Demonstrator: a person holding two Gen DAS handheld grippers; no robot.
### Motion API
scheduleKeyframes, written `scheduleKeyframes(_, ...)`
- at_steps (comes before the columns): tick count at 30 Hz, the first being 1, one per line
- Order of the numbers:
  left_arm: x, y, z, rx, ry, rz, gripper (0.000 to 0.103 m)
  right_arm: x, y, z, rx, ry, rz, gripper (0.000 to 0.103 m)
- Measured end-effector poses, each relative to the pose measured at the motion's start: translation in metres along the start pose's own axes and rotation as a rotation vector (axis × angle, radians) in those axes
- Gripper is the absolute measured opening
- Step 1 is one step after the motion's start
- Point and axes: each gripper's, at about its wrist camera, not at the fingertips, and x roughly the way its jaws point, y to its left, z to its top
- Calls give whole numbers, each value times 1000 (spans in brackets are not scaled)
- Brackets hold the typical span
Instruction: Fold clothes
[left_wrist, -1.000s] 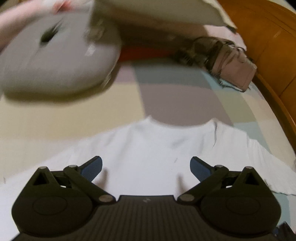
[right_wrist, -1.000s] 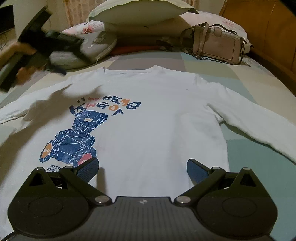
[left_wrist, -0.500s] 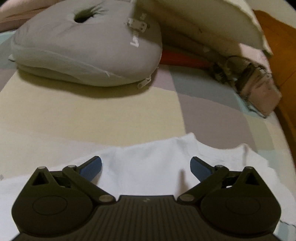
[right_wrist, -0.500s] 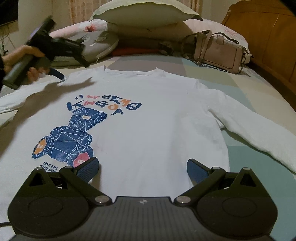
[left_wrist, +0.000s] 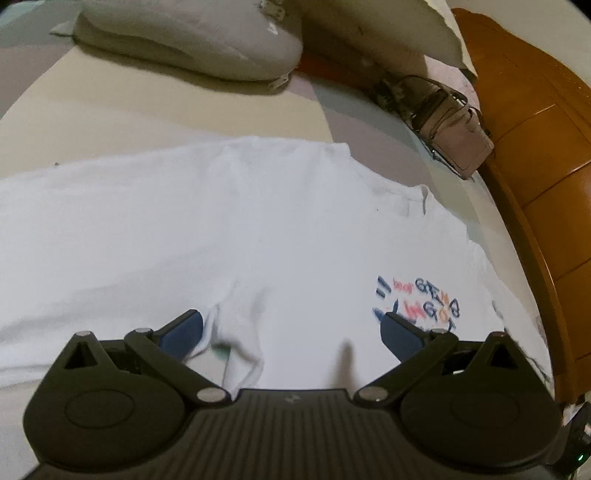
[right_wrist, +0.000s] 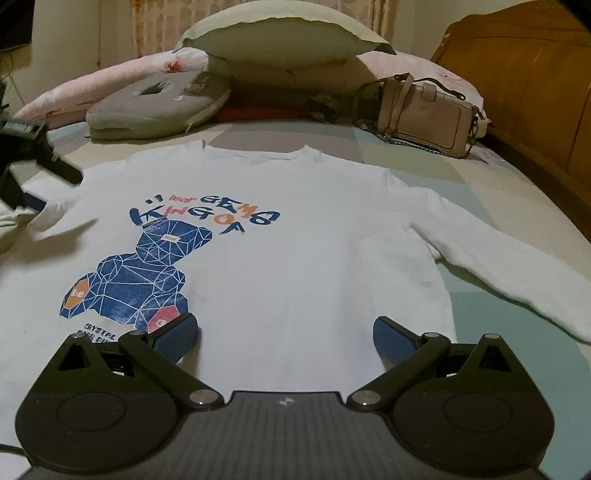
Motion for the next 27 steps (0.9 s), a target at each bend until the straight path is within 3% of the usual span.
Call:
scheduleKeyframes(3,-12,-2,-11,43,44,-11,101,-6,1,-3,8,5,-28,103)
scheduleKeyframes(8,-41,-9,-22,117,-59,-24,101,-46,10,-6,-35,21,-85,103)
scheduleKeyframes(12,-34,-27,-31,140,-54,-150,102,-81,19,-8,-48,33,-100,103)
scheduleKeyframes(21,-28,-20,-52,246,-101,119,100,-132,42,-34,-48,93,-145,103)
scheduleKeyframes(27,-62,-57,-89,422,-156,-32,102,-157,38,-42,-6,80,-175,103)
